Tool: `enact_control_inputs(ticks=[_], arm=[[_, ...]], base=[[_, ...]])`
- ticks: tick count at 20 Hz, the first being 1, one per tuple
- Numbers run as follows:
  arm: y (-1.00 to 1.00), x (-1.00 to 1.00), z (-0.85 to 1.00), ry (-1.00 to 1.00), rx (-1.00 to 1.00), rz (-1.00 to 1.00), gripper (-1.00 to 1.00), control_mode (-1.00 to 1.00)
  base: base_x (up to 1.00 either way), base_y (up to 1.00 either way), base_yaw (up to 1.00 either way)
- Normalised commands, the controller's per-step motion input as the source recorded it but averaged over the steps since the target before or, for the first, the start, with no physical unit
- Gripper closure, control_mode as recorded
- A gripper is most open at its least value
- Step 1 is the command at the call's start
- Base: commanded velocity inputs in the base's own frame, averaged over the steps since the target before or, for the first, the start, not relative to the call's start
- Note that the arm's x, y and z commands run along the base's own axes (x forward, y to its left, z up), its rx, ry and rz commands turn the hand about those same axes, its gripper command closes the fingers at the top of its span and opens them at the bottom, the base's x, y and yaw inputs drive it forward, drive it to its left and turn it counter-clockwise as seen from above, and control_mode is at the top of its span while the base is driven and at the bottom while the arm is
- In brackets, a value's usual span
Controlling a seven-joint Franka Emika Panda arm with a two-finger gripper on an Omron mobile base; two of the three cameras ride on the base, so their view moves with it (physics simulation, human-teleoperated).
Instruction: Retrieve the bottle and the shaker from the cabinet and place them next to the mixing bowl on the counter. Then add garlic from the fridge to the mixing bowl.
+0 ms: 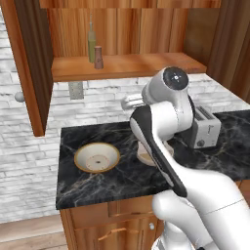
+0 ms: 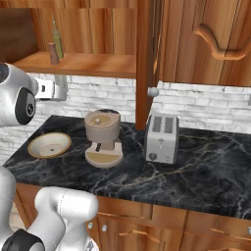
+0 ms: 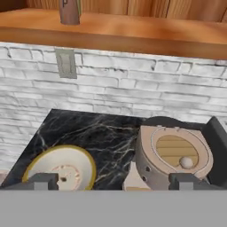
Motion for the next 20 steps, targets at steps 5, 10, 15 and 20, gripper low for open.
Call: enact_control_inputs(ticks=[5, 10, 15, 20], arm=[[0.30, -0.30, 0.86, -0.06, 0.02, 0.00, -1.00, -1.00], [0.23, -0.05, 0.61, 0.09, 0.14, 0.06, -1.00, -1.00], [0.22, 0.09, 0.03, 0.06, 0.15, 0.29, -1.00, -1.00], [0.06, 0.51, 0.00, 0.00, 0.01, 0.12, -1.00, -1.00]], base=[[0.00, 0.00, 0.00], [0.00, 0.00, 0.00], [0.00, 0.00, 0.00], [0.00, 0.00, 0.00]])
